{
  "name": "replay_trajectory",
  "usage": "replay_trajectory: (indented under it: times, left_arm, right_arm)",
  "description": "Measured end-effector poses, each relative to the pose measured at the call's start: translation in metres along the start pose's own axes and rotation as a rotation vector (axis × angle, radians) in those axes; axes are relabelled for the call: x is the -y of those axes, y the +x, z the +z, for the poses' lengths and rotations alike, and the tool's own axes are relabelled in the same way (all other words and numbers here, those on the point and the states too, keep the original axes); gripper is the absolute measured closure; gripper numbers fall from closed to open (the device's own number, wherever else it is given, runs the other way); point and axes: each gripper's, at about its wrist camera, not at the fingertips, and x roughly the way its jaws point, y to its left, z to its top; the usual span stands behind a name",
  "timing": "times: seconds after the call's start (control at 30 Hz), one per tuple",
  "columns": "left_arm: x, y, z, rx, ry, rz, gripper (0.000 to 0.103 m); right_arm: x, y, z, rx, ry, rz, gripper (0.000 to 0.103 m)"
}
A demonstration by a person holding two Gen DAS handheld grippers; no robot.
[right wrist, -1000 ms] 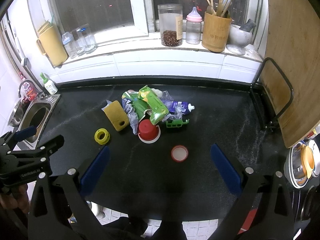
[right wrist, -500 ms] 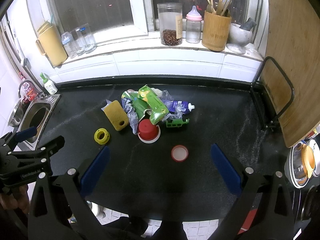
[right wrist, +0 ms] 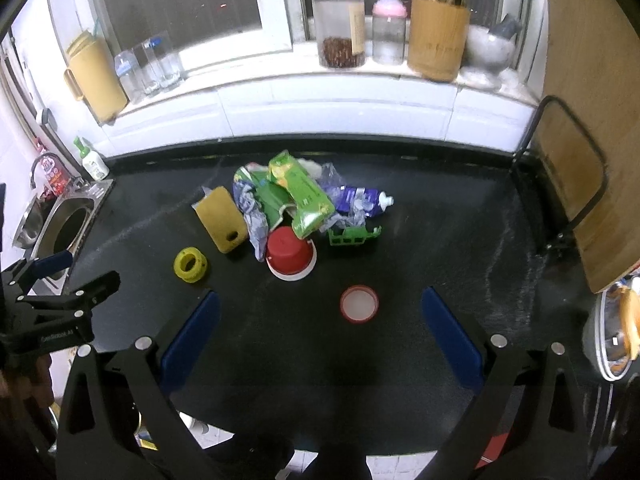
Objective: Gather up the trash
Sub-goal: 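Grasp the yellow tape roll with left tool while right tool grasps the red-rimmed cup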
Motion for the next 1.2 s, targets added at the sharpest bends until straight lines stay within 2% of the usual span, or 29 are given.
replay_trajectory:
  times: [0.13, 0.33, 0.4, 0.53, 0.6, 0.67, 0.73, 0.77, 0.87, 0.9, 0.93, 0.97, 1.2]
  left_arm:
    - [-0.013, 0.053, -0.008, -0.05, 0.005, -0.002, 0.006]
    - [-0.019, 0.131, -0.011, -0.057, 0.007, -0.019, 0.006]
    - [-0.02, 0.147, -0.01, -0.042, 0.0, -0.02, 0.006]
    - [-0.023, 0.178, -0.006, -0.065, -0.03, -0.025, 0.007]
    - [-0.024, 0.187, -0.003, -0.085, -0.036, -0.028, 0.007]
    - [-0.024, 0.194, -0.001, -0.087, -0.039, -0.029, 0.007]
    - [-0.023, 0.201, 0.001, -0.093, -0.036, -0.03, 0.007]
    - [-0.022, 0.203, 0.002, -0.096, -0.033, -0.025, 0.007]
    - [-0.023, 0.206, 0.003, -0.088, -0.055, -0.045, 0.016]
    - [-0.024, 0.207, 0.004, -0.082, -0.061, -0.042, 0.019]
    - [-0.023, 0.205, 0.005, -0.07, -0.058, -0.042, 0.029]
    - [-0.022, 0.202, 0.006, -0.059, -0.05, -0.045, 0.047]
    - [-0.01, 0.178, 0.013, -0.037, -0.024, -0.052, 0.049]
  right_arm:
    - [0.01, 0.04, -0.012, -0.032, -0.014, -0.025, 0.006]
    - [0.026, 0.112, -0.033, -0.105, -0.025, -0.042, 0.006]
    - [0.032, 0.136, -0.039, -0.131, -0.015, -0.052, 0.006]
    - [0.043, 0.175, -0.046, -0.184, -0.006, -0.091, 0.006]
    - [0.048, 0.182, -0.047, -0.187, -0.002, -0.093, 0.006]
    - [0.053, 0.193, -0.048, -0.209, 0.0, -0.093, 0.011]
    - [0.058, 0.2, -0.047, -0.23, 0.006, -0.077, 0.027]
    - [0.059, 0.202, -0.049, -0.232, 0.003, -0.074, 0.029]
    - [0.057, 0.201, -0.048, -0.212, -0.037, -0.069, 0.05]
    - [0.055, 0.2, -0.048, -0.21, -0.045, -0.067, 0.054]
    - [0.054, 0.201, -0.047, -0.219, -0.052, -0.064, 0.054]
    - [0.053, 0.2, -0.047, -0.222, -0.05, -0.056, 0.054]
    - [0.045, 0.173, -0.035, -0.189, -0.066, -0.048, 0.054]
